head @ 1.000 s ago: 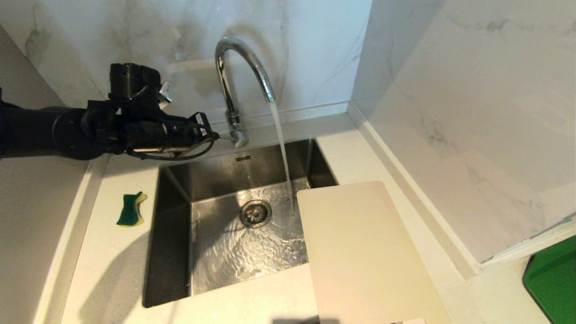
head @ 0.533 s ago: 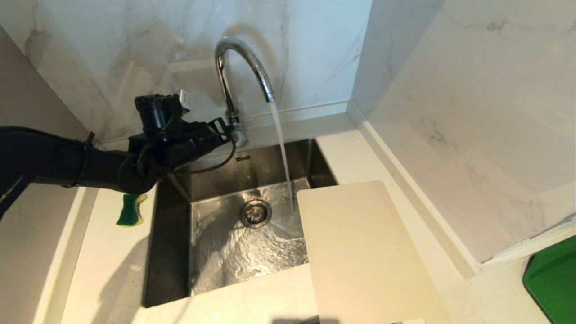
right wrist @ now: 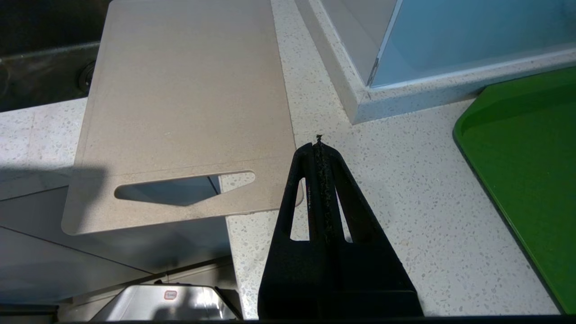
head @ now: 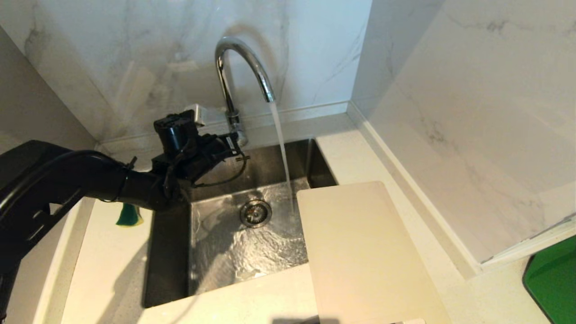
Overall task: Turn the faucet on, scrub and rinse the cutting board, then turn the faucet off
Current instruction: Turn off the tap
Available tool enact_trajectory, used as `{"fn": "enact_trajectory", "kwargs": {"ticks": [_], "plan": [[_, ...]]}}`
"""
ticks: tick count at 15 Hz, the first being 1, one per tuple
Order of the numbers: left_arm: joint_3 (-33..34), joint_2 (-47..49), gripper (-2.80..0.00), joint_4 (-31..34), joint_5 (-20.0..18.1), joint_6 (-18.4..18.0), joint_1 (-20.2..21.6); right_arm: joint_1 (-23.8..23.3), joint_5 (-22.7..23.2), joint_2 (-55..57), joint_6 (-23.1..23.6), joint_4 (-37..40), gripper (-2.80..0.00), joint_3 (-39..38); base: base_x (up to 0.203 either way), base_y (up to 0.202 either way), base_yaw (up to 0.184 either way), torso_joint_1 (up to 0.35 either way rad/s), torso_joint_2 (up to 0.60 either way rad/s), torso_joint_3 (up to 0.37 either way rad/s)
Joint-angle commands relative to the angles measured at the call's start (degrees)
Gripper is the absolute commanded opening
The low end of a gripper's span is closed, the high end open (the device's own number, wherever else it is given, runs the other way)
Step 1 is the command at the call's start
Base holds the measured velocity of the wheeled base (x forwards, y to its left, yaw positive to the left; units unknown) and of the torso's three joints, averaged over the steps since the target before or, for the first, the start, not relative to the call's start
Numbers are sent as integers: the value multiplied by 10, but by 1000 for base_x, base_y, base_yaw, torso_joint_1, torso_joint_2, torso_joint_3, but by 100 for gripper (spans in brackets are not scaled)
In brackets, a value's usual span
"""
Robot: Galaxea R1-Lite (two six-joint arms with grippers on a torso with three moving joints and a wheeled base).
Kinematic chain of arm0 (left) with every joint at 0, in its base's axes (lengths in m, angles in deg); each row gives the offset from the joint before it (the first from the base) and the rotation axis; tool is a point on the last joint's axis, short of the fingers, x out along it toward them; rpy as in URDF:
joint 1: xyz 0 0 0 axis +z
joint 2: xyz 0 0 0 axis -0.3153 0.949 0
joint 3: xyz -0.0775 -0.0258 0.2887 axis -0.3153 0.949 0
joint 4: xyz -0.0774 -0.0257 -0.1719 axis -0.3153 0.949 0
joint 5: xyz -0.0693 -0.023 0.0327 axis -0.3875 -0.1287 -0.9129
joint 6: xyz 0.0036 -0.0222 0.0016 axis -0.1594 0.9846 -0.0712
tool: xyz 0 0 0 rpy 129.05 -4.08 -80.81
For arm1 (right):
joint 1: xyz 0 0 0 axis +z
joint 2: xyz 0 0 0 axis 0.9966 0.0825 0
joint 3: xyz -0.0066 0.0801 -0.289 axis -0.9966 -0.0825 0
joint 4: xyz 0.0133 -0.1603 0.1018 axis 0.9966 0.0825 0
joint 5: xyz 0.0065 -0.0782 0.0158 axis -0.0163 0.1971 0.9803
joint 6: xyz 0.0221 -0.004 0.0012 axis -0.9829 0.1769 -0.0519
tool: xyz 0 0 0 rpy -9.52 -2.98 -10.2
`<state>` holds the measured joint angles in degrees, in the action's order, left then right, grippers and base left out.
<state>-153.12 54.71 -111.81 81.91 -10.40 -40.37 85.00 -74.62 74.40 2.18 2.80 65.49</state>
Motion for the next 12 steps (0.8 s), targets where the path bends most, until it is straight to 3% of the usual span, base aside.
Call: {"fn": "enact_trajectory", "kwargs": {"ticks": [1, 3, 12], "plan": [[-8, 36, -280, -24, 11, -21, 1, 0, 0, 0, -1, 0, -280, 0, 0, 0, 0, 0, 0, 0], [-31, 56, -280, -50, 37, -50, 1, 0, 0, 0, 0, 0, -280, 0, 0, 0, 0, 0, 0, 0], [-127, 103, -280, -51, 91, -58, 19, 0, 0, 0, 0, 0, -280, 0, 0, 0, 0, 0, 0, 0]]}}
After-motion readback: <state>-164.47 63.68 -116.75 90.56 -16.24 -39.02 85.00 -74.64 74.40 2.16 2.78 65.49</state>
